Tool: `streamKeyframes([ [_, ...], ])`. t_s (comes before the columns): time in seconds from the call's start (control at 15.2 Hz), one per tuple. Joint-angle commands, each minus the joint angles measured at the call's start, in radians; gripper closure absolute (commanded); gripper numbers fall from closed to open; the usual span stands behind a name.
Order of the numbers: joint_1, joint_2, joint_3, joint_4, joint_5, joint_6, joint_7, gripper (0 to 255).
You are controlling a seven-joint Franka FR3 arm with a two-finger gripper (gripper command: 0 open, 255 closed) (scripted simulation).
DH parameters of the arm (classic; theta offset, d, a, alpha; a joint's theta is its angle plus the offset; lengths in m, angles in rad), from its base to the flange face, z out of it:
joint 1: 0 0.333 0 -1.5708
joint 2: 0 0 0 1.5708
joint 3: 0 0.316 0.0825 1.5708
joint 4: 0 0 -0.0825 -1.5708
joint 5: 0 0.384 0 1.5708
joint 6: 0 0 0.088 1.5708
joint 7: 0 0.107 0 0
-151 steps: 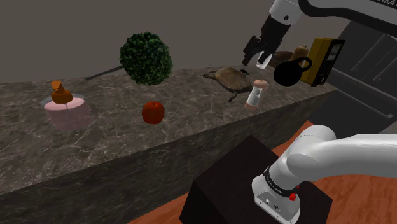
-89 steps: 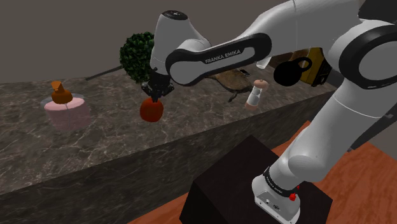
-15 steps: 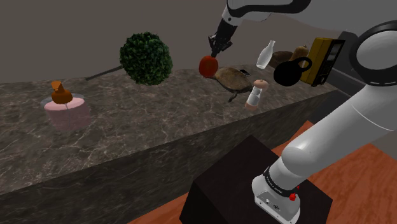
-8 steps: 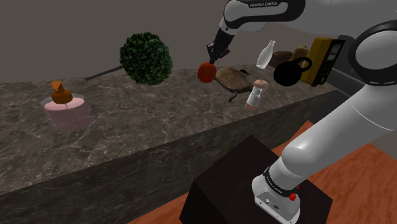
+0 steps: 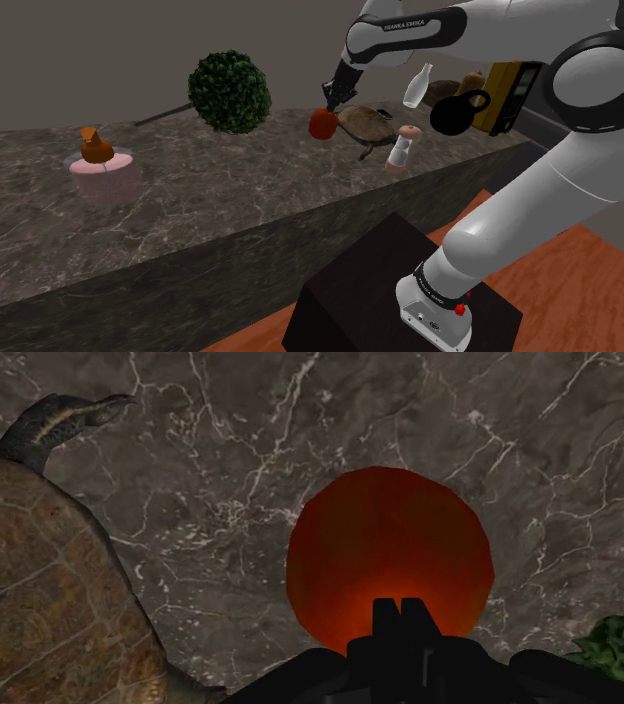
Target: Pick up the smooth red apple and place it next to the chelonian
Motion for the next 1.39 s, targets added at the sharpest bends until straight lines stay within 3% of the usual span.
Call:
streamKeyframes([
  [0.0, 0.0, 0.005, 0.0, -0.025, 0.001, 0.031, -0.002, 255],
  [0.73, 0.002, 0.06, 0.002, -0.121, 0.01, 0.182, -0.015, 255],
  [1.25, 0.002, 0.06, 0.002, -0.121, 0.01, 0.182, -0.015, 255],
  [1.32, 0.002, 0.06, 0.002, -0.121, 0.01, 0.182, -0.015, 0],
])
